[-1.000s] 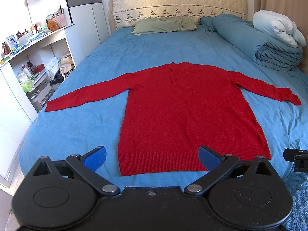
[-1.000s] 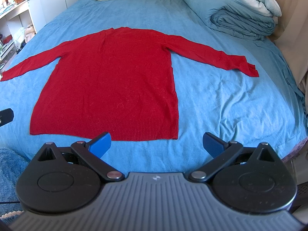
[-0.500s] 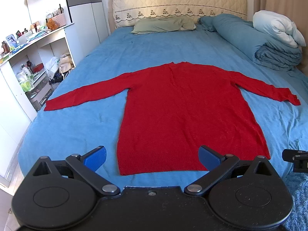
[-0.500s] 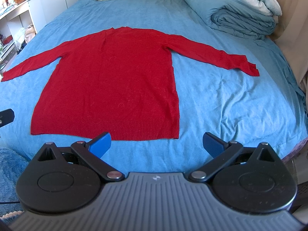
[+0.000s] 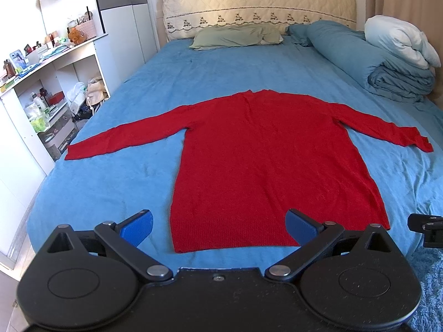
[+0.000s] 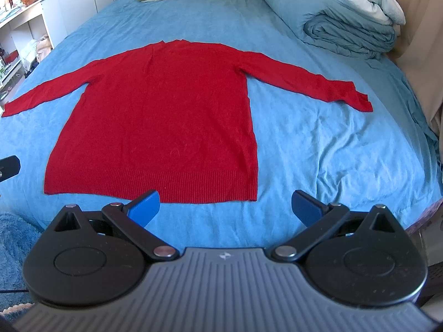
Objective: Fold small clothes
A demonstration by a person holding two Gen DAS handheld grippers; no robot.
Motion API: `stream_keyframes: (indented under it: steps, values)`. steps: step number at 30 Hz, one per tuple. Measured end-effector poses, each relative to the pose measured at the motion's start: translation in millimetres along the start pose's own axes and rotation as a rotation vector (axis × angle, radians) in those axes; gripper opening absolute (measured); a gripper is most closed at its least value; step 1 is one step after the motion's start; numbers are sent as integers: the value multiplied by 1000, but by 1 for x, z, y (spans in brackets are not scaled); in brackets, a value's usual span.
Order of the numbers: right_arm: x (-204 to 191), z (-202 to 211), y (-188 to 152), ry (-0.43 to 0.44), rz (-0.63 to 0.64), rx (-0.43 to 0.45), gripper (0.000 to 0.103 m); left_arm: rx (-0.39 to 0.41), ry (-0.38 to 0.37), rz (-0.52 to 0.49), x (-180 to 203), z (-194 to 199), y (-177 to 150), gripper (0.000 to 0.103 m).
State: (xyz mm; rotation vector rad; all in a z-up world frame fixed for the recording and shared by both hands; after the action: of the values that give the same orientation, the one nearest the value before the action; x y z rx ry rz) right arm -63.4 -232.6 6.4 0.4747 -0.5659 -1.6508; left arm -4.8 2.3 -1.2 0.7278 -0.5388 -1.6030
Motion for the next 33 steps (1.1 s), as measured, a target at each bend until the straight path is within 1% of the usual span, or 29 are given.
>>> stream_keyframes:
  steps: [5,9,12,14,17,21,22,25,30,33]
  values:
    - [2,0,0,5,-11,3,103,-2,1,6,-3,-1,0,103]
    - [8,0,4,6,-25,4,103,2,0,11,-8,-3,9,103]
    - [18,0,15,-10,-46,25,103,36,0,-3,-6,-6,27,103]
    - [30,-2,28,-24,-67,50,103,69,-19,-17,2,-12,44,103]
    - [54,-10,52,-67,-89,98,103,102,-49,-40,19,-30,73,103]
    - [93,-34,90,-149,-112,158,103,120,-96,-49,47,-69,114,103]
    - [103,-42,98,-163,-119,167,103,114,-120,-52,54,-82,124,103]
    - [140,-75,120,-214,-169,173,103,89,-156,-43,76,-122,145,103]
    - [201,-144,137,-250,-252,160,103,29,-227,-19,109,-192,169,103]
    - [236,-188,139,-241,-321,154,103,-8,-230,-37,131,-232,174,103]
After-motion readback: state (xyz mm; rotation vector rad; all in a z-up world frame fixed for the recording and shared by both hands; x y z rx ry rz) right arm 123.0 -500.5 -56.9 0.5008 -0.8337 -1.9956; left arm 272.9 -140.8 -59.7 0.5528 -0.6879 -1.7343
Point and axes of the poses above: each gripper's, at about its wrist camera, not at the fingertips, and z roughly against the way its jaws point, x to its right, y to its top, the point moved 1 cm from there along -z, roughly the way its jaws point, and after that the axes turned 4 degrees about y, right-handed, at the moved point
